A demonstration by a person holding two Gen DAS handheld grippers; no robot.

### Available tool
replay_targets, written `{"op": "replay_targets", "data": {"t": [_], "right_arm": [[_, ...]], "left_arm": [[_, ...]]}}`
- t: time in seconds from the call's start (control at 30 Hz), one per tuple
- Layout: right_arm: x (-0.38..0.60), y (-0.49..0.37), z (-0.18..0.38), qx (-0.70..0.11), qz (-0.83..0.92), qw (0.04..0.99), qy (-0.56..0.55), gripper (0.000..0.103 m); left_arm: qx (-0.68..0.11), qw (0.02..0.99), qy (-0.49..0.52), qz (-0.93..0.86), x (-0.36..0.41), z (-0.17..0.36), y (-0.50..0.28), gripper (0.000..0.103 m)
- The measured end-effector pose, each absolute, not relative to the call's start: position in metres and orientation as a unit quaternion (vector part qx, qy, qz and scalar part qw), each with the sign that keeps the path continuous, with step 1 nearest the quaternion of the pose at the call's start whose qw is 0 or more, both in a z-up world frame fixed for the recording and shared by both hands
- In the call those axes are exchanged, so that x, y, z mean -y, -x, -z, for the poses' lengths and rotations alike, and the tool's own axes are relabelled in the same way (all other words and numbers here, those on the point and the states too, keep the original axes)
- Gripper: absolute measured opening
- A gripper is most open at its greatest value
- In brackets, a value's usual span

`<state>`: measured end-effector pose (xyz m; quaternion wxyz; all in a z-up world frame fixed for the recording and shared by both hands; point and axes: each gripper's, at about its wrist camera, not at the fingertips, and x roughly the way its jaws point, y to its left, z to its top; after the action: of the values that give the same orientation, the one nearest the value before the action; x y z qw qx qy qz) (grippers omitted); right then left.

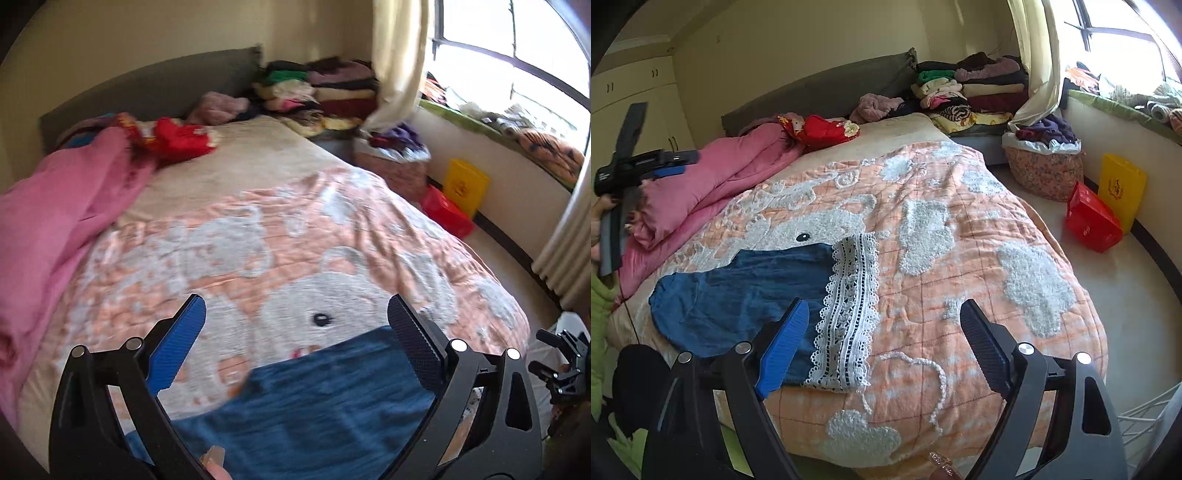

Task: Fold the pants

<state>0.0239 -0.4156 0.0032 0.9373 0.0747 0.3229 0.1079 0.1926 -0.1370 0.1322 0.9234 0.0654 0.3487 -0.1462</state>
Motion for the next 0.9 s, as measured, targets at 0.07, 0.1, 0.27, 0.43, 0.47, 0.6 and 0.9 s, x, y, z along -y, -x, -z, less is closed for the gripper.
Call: {"op": "replay_targets", "data": {"t": [0.07, 0.1, 0.27, 0.43, 0.47, 0.6, 0.9], "right_arm": [[0.415, -0.024, 0.002, -0.330, -0.113, 0.934, -0.081, 0.083], [0.414, -0.025, 0.005, -0.334, -0.116, 0.932, -0.085, 0.083], [0.397, -0.032, 0.031, -0.368, -0.139, 0.914, -0.103, 0.083], [0.380, -0.047, 0.062, -0.414, -0.155, 0.889, -0.124, 0.083], [0.379, -0.049, 0.066, -0.419, -0.158, 0.885, -0.128, 0.083], [0.372, -0.054, 0.085, -0.444, -0.166, 0.866, -0.157, 0.083], [0.368, -0.054, 0.093, -0.434, -0.202, 0.858, -0.186, 0.066]], "left_arm": [[-0.357, 0.916, -0.077, 0.164, 0.156, -0.122, -0.198, 0.093], [-0.362, 0.912, -0.083, 0.173, 0.167, -0.116, -0.201, 0.093], [-0.394, 0.887, -0.103, 0.218, 0.210, -0.076, -0.218, 0.093], [-0.423, 0.866, -0.117, 0.239, 0.237, -0.027, -0.229, 0.092], [-0.426, 0.864, -0.117, 0.242, 0.239, -0.021, -0.230, 0.092], [-0.435, 0.857, -0.120, 0.250, 0.249, 0.006, -0.239, 0.092], [-0.462, 0.843, -0.112, 0.252, 0.252, 0.043, -0.258, 0.073]]}}
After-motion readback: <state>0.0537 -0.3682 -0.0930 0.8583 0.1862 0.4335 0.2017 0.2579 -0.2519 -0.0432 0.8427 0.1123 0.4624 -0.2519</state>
